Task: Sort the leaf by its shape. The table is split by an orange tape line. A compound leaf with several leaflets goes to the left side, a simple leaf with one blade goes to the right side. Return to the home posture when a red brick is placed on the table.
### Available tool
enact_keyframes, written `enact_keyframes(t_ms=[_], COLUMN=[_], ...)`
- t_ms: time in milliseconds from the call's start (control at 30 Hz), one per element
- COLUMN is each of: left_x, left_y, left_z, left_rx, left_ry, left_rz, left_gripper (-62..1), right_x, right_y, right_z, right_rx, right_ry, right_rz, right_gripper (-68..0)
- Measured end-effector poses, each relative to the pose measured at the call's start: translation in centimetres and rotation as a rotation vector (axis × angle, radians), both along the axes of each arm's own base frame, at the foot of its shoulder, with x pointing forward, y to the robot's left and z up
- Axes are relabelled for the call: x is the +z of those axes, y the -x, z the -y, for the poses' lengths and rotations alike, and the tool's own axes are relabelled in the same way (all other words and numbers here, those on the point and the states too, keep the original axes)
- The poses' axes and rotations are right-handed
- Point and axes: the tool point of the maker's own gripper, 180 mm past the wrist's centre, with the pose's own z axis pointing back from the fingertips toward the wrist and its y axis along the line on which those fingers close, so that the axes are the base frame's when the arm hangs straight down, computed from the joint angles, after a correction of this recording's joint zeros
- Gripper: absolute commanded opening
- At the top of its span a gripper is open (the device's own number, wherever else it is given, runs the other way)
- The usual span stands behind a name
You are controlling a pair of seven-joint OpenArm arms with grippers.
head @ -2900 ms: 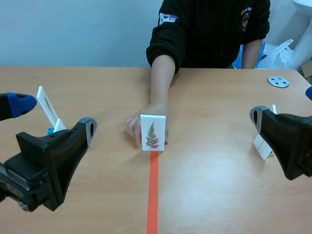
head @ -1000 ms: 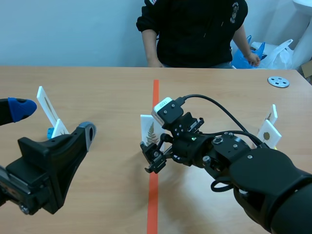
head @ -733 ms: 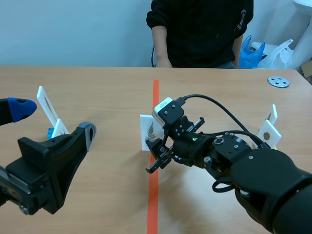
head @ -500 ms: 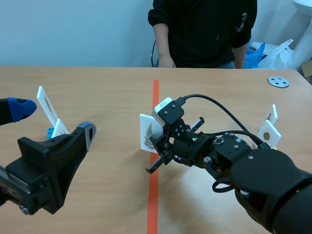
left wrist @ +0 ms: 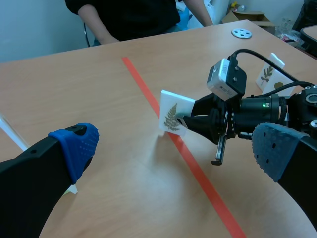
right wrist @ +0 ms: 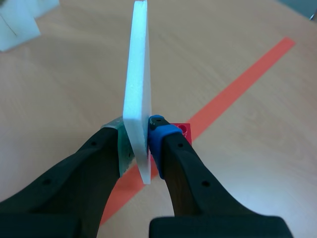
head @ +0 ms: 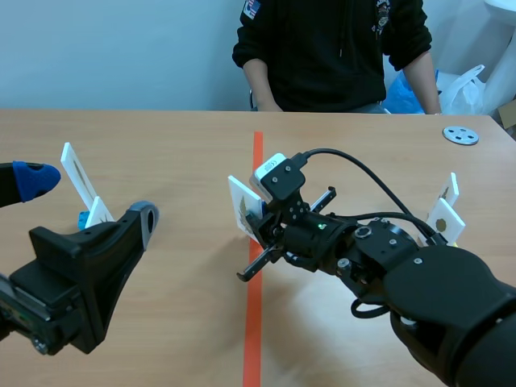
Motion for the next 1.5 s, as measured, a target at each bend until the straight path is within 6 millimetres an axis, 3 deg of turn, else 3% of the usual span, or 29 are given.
enact_keyframes(t_ms=[133, 233, 433, 667, 967, 1100, 1200, 1400, 1500], left_x=[0.0, 0.0, 0.0, 0.0, 0.0, 0.0, 0.0, 0.0, 0.0], left_y=[0.0, 0.0, 0.0, 0.0, 0.0, 0.0, 0.0, 0.0, 0.0], left_z=[0.0, 0.0, 0.0, 0.0, 0.0, 0.0, 0.0, 0.0, 0.0], left_rx=[0.000, 0.000, 0.000, 0.000, 0.000, 0.000, 0.000, 0.000, 0.000], left_ry=[0.000, 0.000, 0.000, 0.000, 0.000, 0.000, 0.000, 0.000, 0.000], left_rz=[0.000, 0.000, 0.000, 0.000, 0.000, 0.000, 0.000, 0.000, 0.000], left_gripper=[1.4, 1.4, 1.4, 1.4, 1.4, 1.4, 1.4, 1.4, 1.4], right_x=[3.5, 6.6, 10.9, 14.1, 15.9, 15.2, 13.6, 7.4, 5.3], right_y=[0.1, 0.1, 1.6, 3.7, 5.6, 6.0, 5.9, 5.6, 5.0], right_z=[1.2, 3.6, 8.1, 12.1, 16.5, 17.7, 18.6, 21.6, 22.6], right_rx=[-0.036, -0.103, -0.194, -0.255, -0.356, -0.396, -0.436, -0.572, -0.618], right_ry=[-0.056, -0.129, -0.185, -0.191, -0.177, -0.152, -0.153, -0.179, -0.197], right_rz=[0.060, 0.087, 0.120, 0.126, 0.112, 0.091, 0.055, -0.078, -0.115], right_gripper=[-64.0, -64.0, -64.0, -64.0, -64.0, -64.0, -64.0, -64.0, -64.0])
